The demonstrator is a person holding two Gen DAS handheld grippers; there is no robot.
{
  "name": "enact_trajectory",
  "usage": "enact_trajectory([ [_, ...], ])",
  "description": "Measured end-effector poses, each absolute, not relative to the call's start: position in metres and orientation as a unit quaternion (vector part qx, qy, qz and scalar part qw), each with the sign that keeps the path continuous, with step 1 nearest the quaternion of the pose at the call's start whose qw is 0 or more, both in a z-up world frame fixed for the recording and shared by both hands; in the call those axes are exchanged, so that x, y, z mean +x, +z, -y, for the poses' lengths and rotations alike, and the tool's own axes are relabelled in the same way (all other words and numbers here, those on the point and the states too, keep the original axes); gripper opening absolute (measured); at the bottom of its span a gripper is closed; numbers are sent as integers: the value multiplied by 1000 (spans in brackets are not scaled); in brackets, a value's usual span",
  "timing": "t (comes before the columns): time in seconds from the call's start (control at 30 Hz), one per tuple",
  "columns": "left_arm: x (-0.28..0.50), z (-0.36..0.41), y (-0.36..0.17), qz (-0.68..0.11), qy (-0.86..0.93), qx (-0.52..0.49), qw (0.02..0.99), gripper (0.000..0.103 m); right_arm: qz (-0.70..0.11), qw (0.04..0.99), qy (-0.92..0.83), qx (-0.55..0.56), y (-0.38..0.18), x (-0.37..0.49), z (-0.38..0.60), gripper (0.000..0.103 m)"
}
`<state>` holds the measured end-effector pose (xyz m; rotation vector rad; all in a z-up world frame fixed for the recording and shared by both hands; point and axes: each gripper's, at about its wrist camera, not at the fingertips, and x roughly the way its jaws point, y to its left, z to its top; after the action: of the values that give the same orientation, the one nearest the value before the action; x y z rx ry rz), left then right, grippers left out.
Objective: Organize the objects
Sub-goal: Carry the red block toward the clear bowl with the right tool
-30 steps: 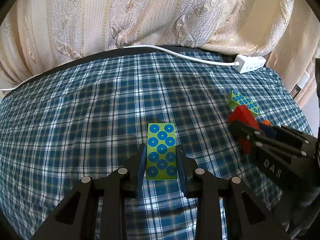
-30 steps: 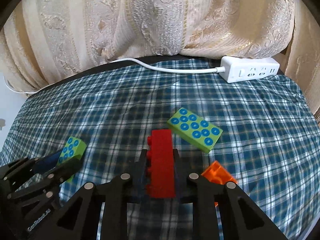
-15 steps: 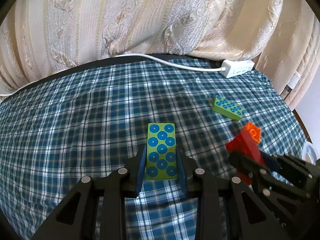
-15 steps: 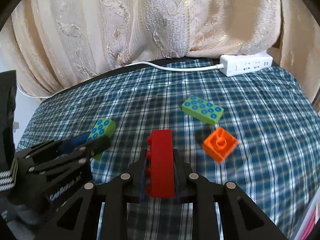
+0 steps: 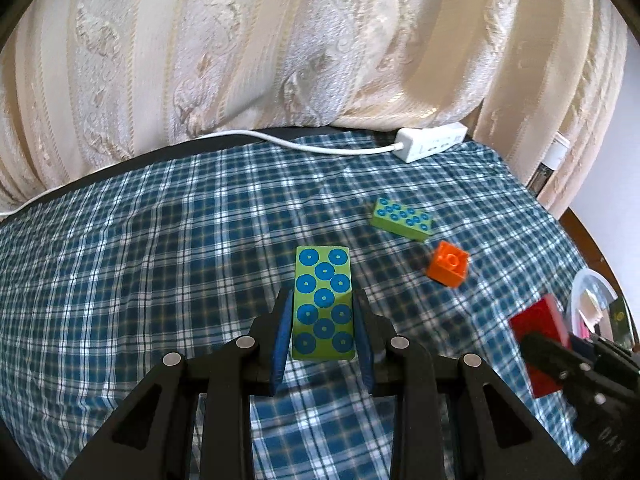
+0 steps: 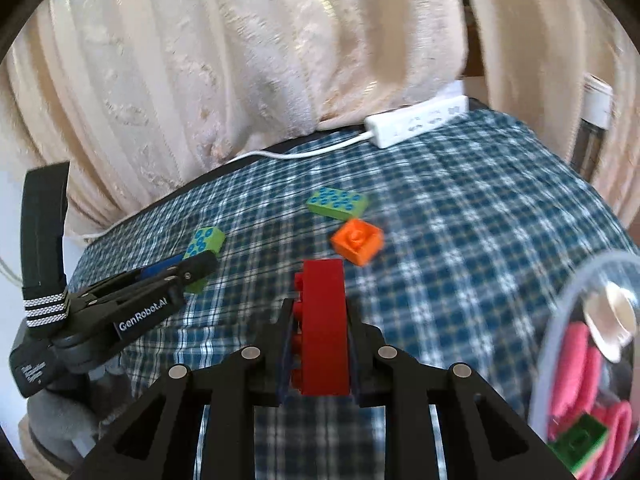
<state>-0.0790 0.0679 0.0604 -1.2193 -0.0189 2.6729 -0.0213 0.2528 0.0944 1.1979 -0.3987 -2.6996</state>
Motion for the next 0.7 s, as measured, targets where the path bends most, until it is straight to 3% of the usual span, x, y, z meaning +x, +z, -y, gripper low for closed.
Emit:
enact_trajectory([
  [0.7,-47,-107,72,-21,900,-402,166,30,217,-107,-902,358,105,56,-387,24],
])
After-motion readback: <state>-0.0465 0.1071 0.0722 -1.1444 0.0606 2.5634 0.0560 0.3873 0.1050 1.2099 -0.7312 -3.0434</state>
